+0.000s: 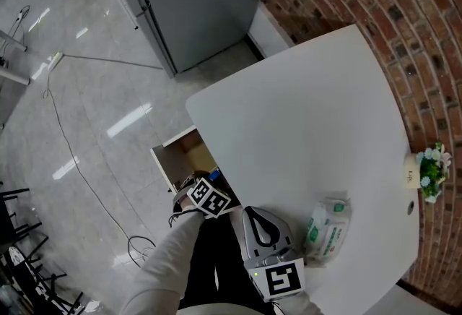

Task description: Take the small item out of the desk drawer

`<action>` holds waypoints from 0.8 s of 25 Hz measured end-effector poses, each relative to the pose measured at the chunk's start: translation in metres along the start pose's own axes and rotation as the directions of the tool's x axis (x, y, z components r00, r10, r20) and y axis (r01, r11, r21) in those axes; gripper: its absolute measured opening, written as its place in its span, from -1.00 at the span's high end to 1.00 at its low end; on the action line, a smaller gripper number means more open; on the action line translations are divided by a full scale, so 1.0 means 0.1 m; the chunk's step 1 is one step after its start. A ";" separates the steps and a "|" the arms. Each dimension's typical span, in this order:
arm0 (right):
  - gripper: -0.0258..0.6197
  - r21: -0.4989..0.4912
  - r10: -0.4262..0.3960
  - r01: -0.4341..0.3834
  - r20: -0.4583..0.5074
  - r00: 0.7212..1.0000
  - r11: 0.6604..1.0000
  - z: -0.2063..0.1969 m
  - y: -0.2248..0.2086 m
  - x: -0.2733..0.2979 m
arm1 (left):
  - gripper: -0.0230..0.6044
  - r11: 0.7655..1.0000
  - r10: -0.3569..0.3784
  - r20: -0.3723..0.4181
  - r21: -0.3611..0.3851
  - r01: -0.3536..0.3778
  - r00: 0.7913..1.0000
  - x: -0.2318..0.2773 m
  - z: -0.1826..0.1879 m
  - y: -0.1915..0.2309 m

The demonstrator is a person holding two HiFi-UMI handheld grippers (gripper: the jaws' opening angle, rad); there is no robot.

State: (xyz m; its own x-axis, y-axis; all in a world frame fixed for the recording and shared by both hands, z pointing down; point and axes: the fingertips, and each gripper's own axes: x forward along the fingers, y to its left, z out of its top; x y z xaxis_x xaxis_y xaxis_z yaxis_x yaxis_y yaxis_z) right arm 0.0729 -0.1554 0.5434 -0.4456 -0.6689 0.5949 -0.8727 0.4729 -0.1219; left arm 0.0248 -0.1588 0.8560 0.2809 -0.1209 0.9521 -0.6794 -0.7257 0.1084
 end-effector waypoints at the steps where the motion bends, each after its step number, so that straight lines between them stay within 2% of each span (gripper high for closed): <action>1: 0.84 0.000 -0.001 0.001 0.001 1.000 1.000 0.00 0.00 -0.01 | 0.65 1.000 0.000 0.004 0.001 0.000 1.000 -0.02 0.00 0.01; 5: 0.84 -0.003 -0.001 0.001 0.004 1.000 1.000 0.02 0.04 -0.04 | 0.66 1.000 0.001 0.030 -0.015 -0.001 1.000 -0.13 0.03 0.02; 10: 0.84 -0.005 0.000 0.000 0.019 1.000 1.000 0.06 0.10 -0.07 | 0.66 0.996 0.032 0.085 -0.080 -0.025 0.996 -0.40 0.14 0.13; 13: 0.84 -0.013 0.001 0.000 0.028 1.000 1.000 0.10 0.14 -0.10 | 0.66 0.993 0.024 0.121 -0.117 -0.010 0.992 -0.53 0.18 0.12; 20: 0.84 -0.025 -0.007 0.009 0.071 0.997 1.000 0.17 0.21 -0.15 | 0.66 0.993 0.043 0.208 -0.120 -0.018 0.977 -0.96 0.34 0.12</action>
State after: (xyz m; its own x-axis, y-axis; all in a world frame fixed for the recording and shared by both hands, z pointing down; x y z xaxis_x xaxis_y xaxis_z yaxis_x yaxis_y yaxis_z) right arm 0.0582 -0.1451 0.5186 -0.4528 -0.7113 0.5376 -0.8711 0.4815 -0.0966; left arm 0.0124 -0.1789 0.7566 0.3863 -0.2903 0.8755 -0.7606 -0.6372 0.1244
